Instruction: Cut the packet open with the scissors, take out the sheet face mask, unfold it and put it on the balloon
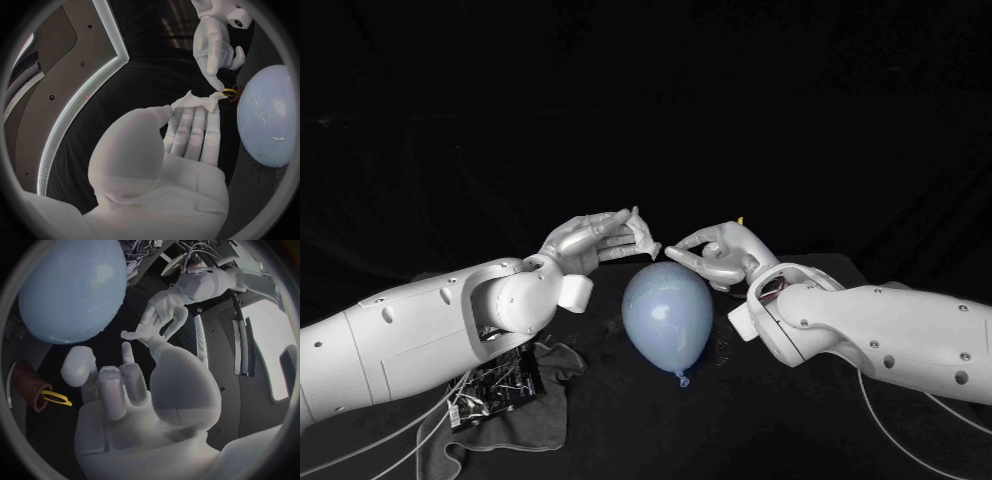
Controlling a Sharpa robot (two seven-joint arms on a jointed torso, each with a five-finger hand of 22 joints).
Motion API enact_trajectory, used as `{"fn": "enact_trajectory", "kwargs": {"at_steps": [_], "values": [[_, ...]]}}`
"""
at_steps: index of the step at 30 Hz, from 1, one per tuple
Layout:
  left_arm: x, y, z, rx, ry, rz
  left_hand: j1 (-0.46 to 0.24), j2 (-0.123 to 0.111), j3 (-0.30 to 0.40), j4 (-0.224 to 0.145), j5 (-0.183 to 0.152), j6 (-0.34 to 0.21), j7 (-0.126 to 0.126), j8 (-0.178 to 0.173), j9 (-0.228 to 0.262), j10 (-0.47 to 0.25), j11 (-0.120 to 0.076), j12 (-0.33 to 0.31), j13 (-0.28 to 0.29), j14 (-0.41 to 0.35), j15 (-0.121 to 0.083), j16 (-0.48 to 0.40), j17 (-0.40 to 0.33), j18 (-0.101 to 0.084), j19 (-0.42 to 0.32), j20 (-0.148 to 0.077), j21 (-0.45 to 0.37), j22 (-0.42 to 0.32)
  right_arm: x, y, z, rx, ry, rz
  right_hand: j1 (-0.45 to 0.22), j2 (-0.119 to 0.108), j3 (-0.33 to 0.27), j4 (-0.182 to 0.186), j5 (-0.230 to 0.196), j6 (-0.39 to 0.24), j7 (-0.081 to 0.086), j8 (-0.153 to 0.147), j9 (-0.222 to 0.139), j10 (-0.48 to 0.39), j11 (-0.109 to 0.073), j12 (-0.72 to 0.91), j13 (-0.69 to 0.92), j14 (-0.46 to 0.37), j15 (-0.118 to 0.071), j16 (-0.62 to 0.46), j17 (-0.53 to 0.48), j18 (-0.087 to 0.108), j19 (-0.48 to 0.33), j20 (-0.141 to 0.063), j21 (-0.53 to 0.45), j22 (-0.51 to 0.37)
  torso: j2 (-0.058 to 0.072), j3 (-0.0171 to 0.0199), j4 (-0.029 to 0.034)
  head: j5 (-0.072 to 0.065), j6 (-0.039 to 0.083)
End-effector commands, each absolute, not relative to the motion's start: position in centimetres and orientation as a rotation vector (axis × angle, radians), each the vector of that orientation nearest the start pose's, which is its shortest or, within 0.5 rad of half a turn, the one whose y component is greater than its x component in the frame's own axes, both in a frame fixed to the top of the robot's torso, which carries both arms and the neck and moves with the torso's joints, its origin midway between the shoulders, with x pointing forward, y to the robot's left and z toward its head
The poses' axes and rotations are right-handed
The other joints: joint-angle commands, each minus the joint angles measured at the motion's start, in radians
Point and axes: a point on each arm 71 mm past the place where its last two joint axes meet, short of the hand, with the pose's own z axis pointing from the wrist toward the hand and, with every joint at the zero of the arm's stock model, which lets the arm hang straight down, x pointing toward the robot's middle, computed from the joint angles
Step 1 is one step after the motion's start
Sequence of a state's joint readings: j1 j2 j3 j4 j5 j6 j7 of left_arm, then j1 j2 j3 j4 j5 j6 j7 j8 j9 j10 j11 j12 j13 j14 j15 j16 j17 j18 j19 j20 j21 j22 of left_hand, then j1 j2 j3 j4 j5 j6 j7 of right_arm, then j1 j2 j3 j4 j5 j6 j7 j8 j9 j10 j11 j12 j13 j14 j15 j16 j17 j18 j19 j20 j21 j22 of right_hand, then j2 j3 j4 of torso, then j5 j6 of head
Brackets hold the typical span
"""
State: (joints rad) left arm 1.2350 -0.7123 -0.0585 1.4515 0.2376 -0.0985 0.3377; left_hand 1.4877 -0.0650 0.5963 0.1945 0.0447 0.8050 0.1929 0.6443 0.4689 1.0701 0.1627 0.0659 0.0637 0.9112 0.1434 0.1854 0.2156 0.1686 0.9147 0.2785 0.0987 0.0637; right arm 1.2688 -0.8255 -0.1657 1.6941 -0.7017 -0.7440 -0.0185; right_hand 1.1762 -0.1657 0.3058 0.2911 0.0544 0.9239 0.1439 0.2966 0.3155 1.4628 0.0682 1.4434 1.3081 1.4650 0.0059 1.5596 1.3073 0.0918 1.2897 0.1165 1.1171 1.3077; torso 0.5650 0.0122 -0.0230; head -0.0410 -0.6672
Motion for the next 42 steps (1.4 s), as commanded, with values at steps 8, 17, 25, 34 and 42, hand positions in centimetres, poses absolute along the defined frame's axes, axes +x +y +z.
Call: {"fn": "enact_trajectory", "kwargs": {"at_steps": [8, 17, 25, 34, 42], "values": [[49.9, 15.0, -17.1, -1.283, 1.504, -1.887, -0.009, 0.005, 0.02, -0.005, 0.003, -0.015, 0.001, 0.015, 0.014, -0.006, 0.001, -0.002, -0.001, 0.011, 0.004, -0.018, -0.008, -0.001, -0.17, 0.012, -0.045, -0.008, 45.7, -16.4, -18.9, 0.917, 1.636, 1.178, -0.002, 0.034, -0.053, -0.002, -0.006, -0.015, 0.012, -0.024, -0.005, 0.042, 0.01, 0.021, 0.181, 0.099, 0.013, 0.008, 0.252, 0.003, 0.008, 0.008, 0.011, 0.136, 0.0, 0.0014, -0.0015, -0.002, 0.002], [49.8, 14.7, -16.9, -1.272, 1.507, -1.894, -0.017, 0.001, 0.032, -0.007, 0.003, -0.018, 0.001, 0.021, 0.02, -0.005, 0.001, -0.002, -0.001, 0.016, 0.005, -0.03, -0.014, -0.037, -0.348, 0.014, -0.053, -0.016, 46.0, -15.3, -19.3, 0.966, 1.682, 1.235, 0.029, 0.045, -0.077, -0.003, -0.006, -0.017, 0.016, -0.034, -0.006, 0.04, 0.014, 0.021, 0.181, 0.097, 0.017, 0.007, 0.248, 0.006, -0.002, 0.012, 0.001, 0.133, 0.001, 0.0007, -0.0003, -0.005, 0.001], [49.7, 14.5, -16.8, -1.269, 1.511, -1.899, -0.018, 0.0, 0.034, -0.008, 0.003, -0.018, 0.001, 0.022, 0.021, -0.004, 0.001, -0.002, -0.001, 0.017, 0.005, -0.032, -0.015, -0.043, -0.364, 0.014, -0.053, -0.017, 46.1, -14.9, -19.2, 0.992, 1.654, 1.28, 0.047, 0.05, -0.093, -0.004, -0.006, -0.019, 0.019, -0.041, -0.007, 0.039, 0.016, 0.021, 0.181, 0.096, 0.019, 0.007, 0.247, 0.007, -0.008, 0.014, -0.004, 0.131, 0.001, -0.0001, -0.0006, -0.007, 0.001], [49.7, 14.5, -16.8, -1.261, 1.512, -1.897, -0.019, -0.001, 0.035, -0.009, 0.003, -0.018, 0.001, 0.023, 0.022, -0.004, 0.001, -0.002, -0.001, 0.018, 0.005, -0.033, -0.016, -0.047, -0.376, 0.014, -0.053, -0.017, 46.2, -14.7, -18.9, 1.025, 1.61, 1.326, 0.098, 0.079, -0.107, -0.011, -0.006, 0.005, 0.015, -0.038, -0.003, 0.043, 0.014, 0.03, 0.187, 0.099, 0.019, 0.008, 0.252, 0.007, -0.007, 0.016, 0.005, 0.133, 0.001, 0.0009, -0.001, -0.009, 0.002], [49.8, 14.6, -16.8, -1.26, 1.507, -1.892, -0.02, -0.002, 0.036, -0.009, 0.003, -0.018, 0.0, 0.023, 0.022, -0.003, 0.001, -0.001, -0.001, 0.019, 0.005, -0.034, -0.017, -0.05, -0.384, 0.014, -0.054, -0.018, 46.2, -14.9, -18.7, 1.043, 1.572, 1.329, 0.254, 0.158, -0.041, -0.087, -0.006, 0.086, -0.025, 0.0, 0.015, 0.061, -0.021, 0.056, 0.206, 0.106, -0.007, 0.011, 0.264, 0.002, 0.013, -0.001, 0.039, 0.141, 0.0, 0.0013, -0.0016, -0.008, 0.005]]}}
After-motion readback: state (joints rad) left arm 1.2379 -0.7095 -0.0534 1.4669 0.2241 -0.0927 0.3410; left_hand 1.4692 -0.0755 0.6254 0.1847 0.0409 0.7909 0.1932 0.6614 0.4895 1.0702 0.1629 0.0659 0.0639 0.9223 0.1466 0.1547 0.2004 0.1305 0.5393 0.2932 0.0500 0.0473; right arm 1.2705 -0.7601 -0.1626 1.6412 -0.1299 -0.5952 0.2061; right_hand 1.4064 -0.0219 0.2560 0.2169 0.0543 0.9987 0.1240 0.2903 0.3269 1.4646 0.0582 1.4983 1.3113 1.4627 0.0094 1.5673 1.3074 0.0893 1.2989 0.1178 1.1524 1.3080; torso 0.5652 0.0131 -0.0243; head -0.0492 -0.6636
